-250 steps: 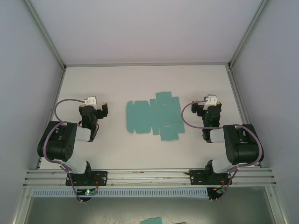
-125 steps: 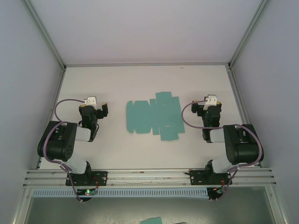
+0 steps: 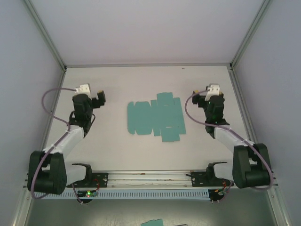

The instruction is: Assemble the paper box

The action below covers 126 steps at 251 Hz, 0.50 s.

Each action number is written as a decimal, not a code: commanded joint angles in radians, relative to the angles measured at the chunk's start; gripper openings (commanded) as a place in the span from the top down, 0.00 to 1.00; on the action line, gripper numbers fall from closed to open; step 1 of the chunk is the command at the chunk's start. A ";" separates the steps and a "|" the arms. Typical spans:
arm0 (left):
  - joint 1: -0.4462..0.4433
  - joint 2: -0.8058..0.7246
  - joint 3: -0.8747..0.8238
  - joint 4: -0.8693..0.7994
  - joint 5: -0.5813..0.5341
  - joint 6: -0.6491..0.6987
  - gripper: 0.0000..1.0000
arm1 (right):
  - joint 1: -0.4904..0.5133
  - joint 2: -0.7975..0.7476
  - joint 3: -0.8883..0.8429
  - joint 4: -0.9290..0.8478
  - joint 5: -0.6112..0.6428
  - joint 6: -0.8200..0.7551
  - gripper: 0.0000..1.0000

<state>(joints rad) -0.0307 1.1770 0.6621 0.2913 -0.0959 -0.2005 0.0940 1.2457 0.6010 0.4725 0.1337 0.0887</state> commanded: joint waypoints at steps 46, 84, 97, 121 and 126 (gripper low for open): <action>-0.060 0.108 0.136 -0.482 0.410 -0.389 0.00 | 0.243 0.072 0.287 -0.675 -0.170 0.331 0.33; -0.135 0.244 0.163 -0.460 0.534 -0.420 0.00 | 0.307 0.212 0.335 -0.727 -0.170 0.365 0.51; -0.143 0.296 0.179 -0.466 0.543 -0.425 0.00 | 0.303 0.270 0.355 -0.751 -0.179 0.390 0.53; -0.150 0.381 0.205 -0.474 0.557 -0.407 0.00 | 0.300 0.366 0.367 -0.744 -0.207 0.407 0.55; -0.149 0.397 0.210 -0.471 0.567 -0.406 0.00 | 0.299 0.384 0.370 -0.745 -0.205 0.413 0.55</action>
<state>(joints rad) -0.1761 1.5066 0.8127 -0.1368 0.3882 -0.5816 0.4019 1.5520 0.9310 -0.1955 -0.0402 0.4328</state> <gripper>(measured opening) 0.998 0.456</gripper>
